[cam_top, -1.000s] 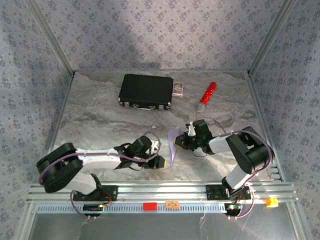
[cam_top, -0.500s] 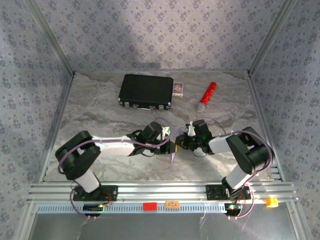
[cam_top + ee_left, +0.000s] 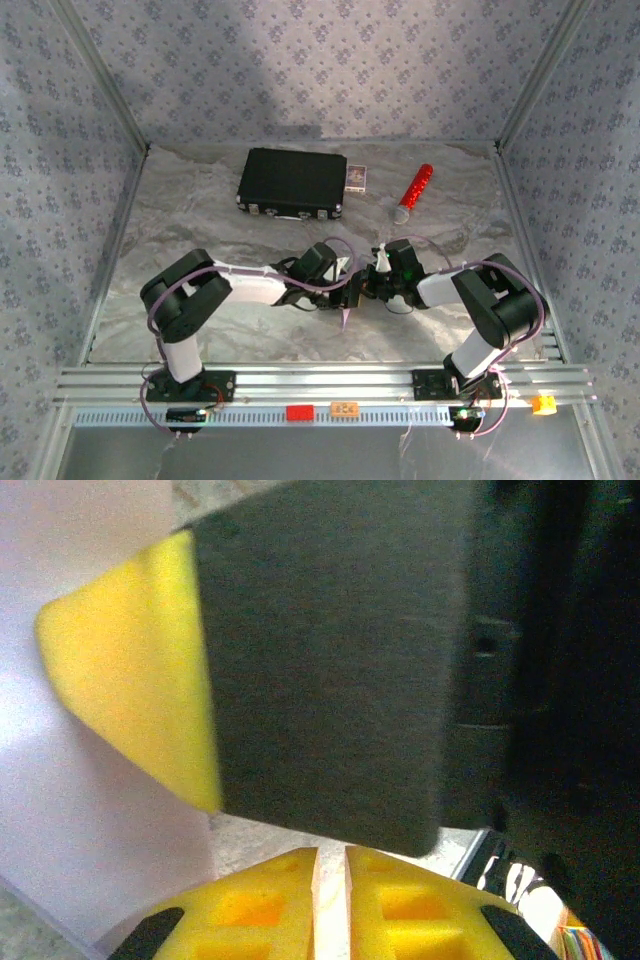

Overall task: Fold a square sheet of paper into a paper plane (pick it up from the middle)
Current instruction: Perform the fifth fold on the wing at the bottom-center of the table.

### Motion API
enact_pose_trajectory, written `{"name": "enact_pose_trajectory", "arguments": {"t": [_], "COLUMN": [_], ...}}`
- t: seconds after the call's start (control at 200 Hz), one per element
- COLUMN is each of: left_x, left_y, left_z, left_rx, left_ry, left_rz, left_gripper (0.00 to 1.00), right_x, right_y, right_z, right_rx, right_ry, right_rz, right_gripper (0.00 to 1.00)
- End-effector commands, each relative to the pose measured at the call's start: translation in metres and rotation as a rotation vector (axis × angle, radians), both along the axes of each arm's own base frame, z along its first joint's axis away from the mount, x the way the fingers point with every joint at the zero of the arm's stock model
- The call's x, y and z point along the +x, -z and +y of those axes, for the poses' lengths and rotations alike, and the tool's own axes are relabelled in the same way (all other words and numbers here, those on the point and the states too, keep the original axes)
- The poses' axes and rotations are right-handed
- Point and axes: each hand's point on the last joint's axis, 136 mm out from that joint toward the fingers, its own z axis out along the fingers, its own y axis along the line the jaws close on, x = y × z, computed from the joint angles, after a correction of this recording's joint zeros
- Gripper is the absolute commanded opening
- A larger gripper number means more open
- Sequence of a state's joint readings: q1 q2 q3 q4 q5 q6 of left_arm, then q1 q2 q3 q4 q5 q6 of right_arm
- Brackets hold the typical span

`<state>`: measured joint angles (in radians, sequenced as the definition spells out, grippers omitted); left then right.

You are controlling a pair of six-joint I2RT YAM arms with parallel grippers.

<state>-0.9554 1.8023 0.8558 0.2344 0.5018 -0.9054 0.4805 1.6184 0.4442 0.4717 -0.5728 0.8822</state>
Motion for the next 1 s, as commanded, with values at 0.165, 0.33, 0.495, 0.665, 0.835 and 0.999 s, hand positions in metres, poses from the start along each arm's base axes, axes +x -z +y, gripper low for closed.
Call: {"name": "enact_pose_trajectory", "arguments": {"t": [0.165, 0.33, 0.495, 0.665, 0.835, 0.999], "left_x": [-0.012, -0.028, -0.05, -0.068, -0.079, -0.088], "left_y": [0.03, 0.041, 0.052, 0.061, 0.063, 0.058], "left_z": [0.014, 0.022, 0.03, 0.046, 0.058, 0.06], "left_rx": [0.09, 0.123, 0.183, 0.273, 0.299, 0.288], "left_ry": [0.036, 0.059, 0.101, 0.118, 0.129, 0.159], "left_rz": [0.04, 0.061, 0.078, 0.069, 0.064, 0.052], "left_gripper": [0.12, 0.12, 0.11, 0.1, 0.1, 0.11], "right_x": [-0.017, -0.017, -0.017, -0.018, -0.017, -0.017], "right_y": [0.044, 0.046, 0.047, 0.046, 0.045, 0.044], "right_z": [-0.024, -0.026, -0.027, -0.028, -0.029, -0.029], "right_rx": [-0.158, -0.163, -0.166, -0.172, -0.174, -0.174], "right_ry": [0.055, 0.057, 0.061, 0.061, 0.064, 0.063], "right_rz": [0.12, 0.126, 0.13, 0.128, 0.124, 0.121], "right_gripper": [0.08, 0.08, 0.08, 0.08, 0.08, 0.08]}}
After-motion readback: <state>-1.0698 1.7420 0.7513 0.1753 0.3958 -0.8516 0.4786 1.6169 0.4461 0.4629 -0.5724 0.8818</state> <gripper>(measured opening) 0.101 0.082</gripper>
